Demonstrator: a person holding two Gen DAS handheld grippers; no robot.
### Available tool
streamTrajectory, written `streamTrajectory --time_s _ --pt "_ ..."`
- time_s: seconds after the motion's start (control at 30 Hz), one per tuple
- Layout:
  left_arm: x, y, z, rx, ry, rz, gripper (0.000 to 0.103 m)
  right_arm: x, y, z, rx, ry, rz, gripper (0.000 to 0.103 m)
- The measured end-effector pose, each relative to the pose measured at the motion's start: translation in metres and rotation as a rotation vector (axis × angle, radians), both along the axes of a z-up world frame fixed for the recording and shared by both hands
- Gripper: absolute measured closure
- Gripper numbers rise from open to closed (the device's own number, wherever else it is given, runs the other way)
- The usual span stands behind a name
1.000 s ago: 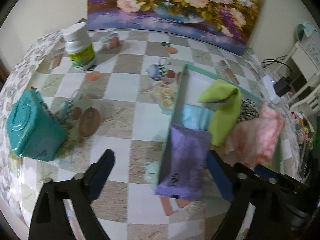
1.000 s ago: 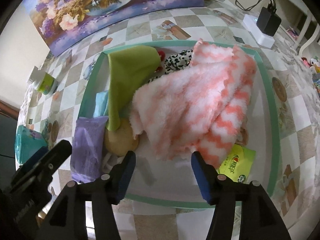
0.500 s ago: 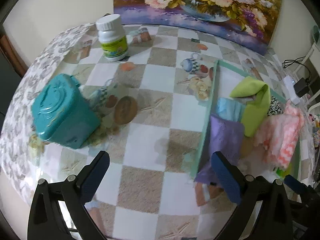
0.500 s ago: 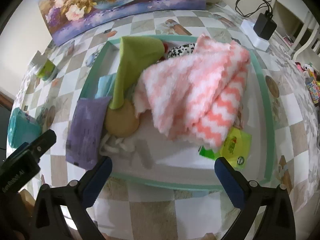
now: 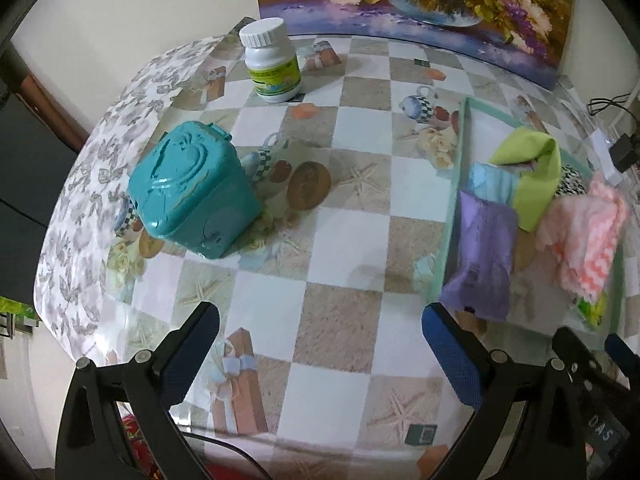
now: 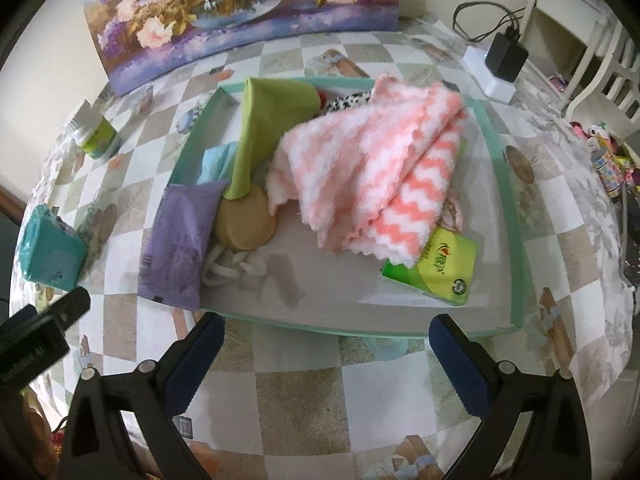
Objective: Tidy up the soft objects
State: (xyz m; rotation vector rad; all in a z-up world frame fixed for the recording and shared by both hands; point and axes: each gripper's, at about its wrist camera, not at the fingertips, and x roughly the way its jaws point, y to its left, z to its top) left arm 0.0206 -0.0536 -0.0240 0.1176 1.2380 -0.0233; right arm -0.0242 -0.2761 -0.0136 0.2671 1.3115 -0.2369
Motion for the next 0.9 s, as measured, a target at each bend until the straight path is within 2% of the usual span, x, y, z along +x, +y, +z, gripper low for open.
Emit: streamTrajectory --time_s 0.33,0.9 --pt "-0.013 0.008 0.01 0.002 -0.02 0.011 0.002 -0.007 0.004 0.02 -0.03 -0.056 0.009 0.0" --pt "-0.007 0.013 0.003 0.002 0.023 0.031 0.002 -0.004 0.006 0.016 -0.021 -0.045 0.018 0.0"
